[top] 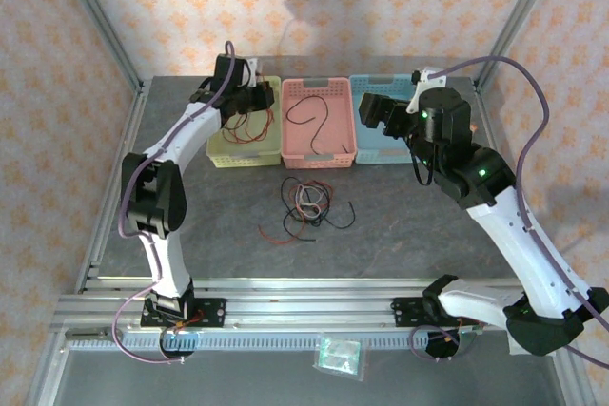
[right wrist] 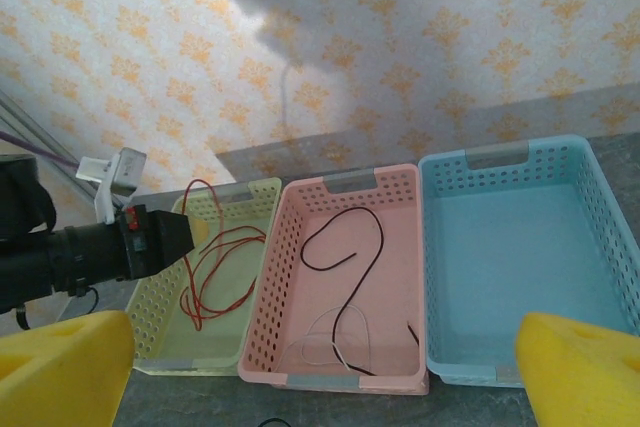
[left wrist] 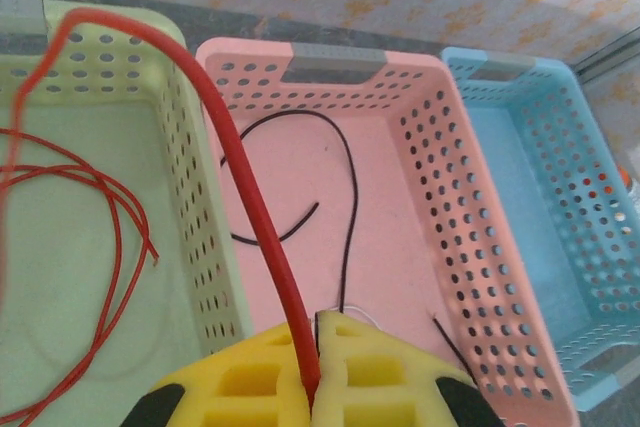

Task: Untangle the cables

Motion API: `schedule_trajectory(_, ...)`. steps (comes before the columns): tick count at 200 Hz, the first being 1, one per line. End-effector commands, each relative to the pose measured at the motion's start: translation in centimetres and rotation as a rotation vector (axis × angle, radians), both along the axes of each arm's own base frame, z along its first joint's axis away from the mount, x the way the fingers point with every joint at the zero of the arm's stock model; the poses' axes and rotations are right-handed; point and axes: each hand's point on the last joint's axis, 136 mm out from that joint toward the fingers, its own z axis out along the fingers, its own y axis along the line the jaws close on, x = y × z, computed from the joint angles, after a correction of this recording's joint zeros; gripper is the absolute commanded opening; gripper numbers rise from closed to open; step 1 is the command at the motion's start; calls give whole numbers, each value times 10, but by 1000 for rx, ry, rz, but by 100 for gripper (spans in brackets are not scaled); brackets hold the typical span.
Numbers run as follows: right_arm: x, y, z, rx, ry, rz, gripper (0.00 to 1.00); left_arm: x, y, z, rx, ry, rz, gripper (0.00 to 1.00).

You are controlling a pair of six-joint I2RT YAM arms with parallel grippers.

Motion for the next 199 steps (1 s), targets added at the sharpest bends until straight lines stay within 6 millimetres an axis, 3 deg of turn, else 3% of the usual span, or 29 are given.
schedule_trajectory(1, -1, -2, 5, 29, -19, -4, 96, 10, 16, -8, 58, 11, 33, 0)
schedule_trajectory(45, -15, 35, -1, 272, -44, 180, 94, 20, 45, -41, 151, 61, 160, 0)
schedule_trajectory(74, -15, 60, -24, 376, 6, 255, 94, 25, 56, -58, 171, 83, 204, 0)
schedule_trajectory(110, -14, 82, -49, 356, 63, 265, 93, 33, 57, -85, 162, 135, 200, 0)
schedule_trajectory(129, -12, 85, -59, 335, 79, 253, 93, 36, 56, -92, 147, 154, 189, 19)
schedule_trajectory(146, -9, 82, -71, 298, 100, 206, 93, 36, 57, -86, 146, 141, 195, 34)
schedule_trajectory(188, -10, 75, -108, 209, 188, 107, 85, 22, 57, -44, 132, 65, 181, 63)
schedule_trajectory(199, -13, 77, -116, 204, 203, 99, 85, 14, 56, -32, 125, 44, 175, 67)
